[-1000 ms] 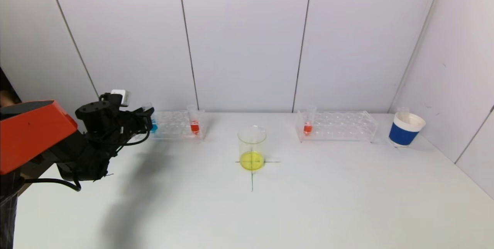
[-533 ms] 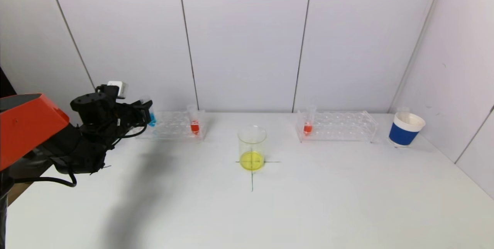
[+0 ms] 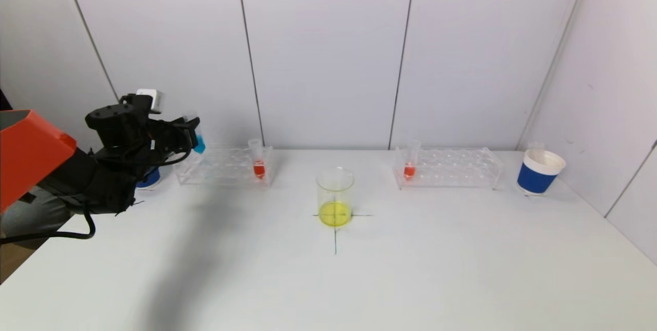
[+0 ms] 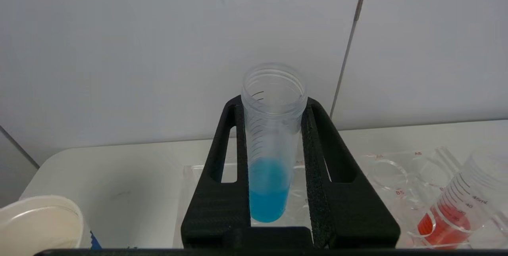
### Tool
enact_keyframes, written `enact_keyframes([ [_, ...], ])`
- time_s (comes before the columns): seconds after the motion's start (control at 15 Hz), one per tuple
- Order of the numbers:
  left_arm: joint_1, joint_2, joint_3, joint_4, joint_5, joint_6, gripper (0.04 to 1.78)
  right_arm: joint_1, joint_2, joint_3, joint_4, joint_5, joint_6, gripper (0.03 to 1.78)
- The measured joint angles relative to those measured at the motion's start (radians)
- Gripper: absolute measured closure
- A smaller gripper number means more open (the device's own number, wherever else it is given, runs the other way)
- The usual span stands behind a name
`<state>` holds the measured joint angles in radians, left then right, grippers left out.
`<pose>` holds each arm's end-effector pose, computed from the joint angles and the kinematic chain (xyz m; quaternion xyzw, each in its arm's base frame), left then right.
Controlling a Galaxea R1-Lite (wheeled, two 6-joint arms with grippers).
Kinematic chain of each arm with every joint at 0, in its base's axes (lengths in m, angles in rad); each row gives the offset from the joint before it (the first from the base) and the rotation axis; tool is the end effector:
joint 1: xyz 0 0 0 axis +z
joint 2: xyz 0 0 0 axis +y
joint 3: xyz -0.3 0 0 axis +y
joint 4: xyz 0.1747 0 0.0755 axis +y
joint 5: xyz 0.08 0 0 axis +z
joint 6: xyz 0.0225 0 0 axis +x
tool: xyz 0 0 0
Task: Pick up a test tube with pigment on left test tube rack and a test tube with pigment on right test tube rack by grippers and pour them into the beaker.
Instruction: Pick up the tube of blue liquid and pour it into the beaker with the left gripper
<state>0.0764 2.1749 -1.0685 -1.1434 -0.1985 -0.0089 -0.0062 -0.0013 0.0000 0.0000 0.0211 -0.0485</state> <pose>0.4173 0.0275 0.1283 -0.0019 -0.0181 -0.0611 0.9980 -0.0229 0.0006 0.0755 -0.0243 -0.0008 0.0074 0.9997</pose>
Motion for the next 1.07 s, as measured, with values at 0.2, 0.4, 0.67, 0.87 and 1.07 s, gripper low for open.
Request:
enact_keyframes([
  [0.2, -0.002, -0.034, -0.037, 0.058, 0.0, 0.0, 1.4, 0.0, 0.0, 0.0, 0.0, 0.0, 0.0, 0.04],
  [0.4, -0.011, -0.074, -0.098, 0.143, 0.001, 0.0, 1.4, 0.0, 0.0, 0.0, 0.0, 0.0, 0.0, 0.04],
  [0.67, -0.05, -0.139, -0.199, 0.286, 0.001, 0.007, 1.4, 0.0, 0.0, 0.0, 0.0, 0.0, 0.0, 0.04],
  [0.87, -0.1, -0.173, -0.273, 0.375, 0.0, 0.044, 1.4, 0.0, 0.0, 0.0, 0.0, 0.0, 0.0, 0.04],
  [1.07, -0.165, -0.195, -0.329, 0.433, 0.0, 0.062, 1.4, 0.0, 0.0, 0.0, 0.0, 0.0, 0.0, 0.04],
])
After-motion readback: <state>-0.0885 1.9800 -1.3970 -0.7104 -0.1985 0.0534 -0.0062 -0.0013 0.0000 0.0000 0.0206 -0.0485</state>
